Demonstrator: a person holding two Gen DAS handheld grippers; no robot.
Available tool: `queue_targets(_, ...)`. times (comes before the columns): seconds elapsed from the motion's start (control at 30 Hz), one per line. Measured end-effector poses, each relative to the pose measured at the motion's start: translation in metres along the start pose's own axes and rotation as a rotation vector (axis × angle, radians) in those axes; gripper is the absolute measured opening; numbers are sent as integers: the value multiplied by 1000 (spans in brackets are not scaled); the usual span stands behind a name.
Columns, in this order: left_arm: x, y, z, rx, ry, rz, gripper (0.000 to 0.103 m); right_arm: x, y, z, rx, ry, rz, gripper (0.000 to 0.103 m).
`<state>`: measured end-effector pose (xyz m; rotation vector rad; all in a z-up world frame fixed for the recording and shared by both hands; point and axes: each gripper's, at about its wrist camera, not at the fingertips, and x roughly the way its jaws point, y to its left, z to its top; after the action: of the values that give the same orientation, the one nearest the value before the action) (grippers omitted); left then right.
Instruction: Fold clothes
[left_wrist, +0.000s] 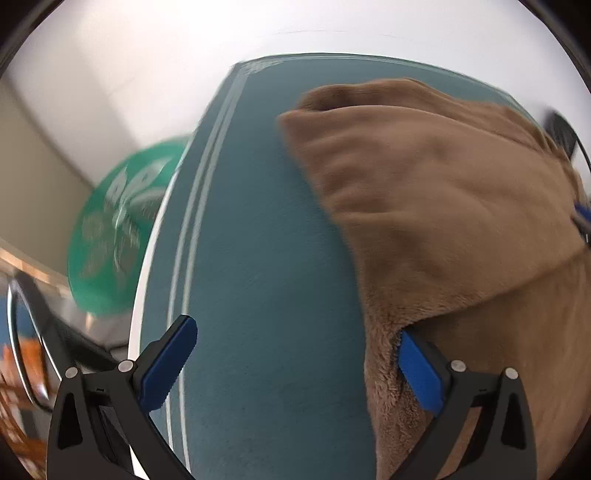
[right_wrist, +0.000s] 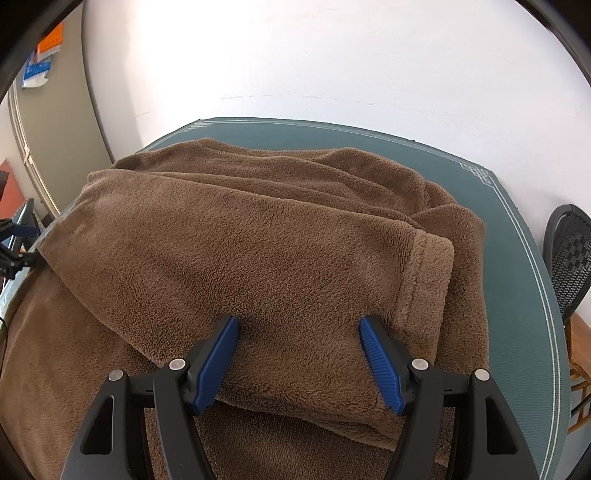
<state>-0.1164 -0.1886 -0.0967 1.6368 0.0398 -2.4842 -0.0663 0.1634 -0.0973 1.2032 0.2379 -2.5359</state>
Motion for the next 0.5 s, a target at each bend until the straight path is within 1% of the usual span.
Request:
queue_targets(0.1, 2, 14, -9, -60, 4, -23, 103, -3, -6, 0, 29, -5, 32, 70)
queue_targets(0.17, 1, 13, -13, -71, -5, -20, 103, -8, -12, 0, 79, -4, 67, 70)
queue_targets(0.27, 0, 10, -9, -78, -7, -28, 103, -16, -16, 0, 110, 6, 86, 70)
queue_targets(0.4, -22, 4, -4, -90, -42, -73, 103, -24, -14, 2, 94, 23, 76, 70)
queue_targets(0.5, -38, 0, 0, -100, -68, -107, 103, -36, -20, 6, 124, -3, 92, 71)
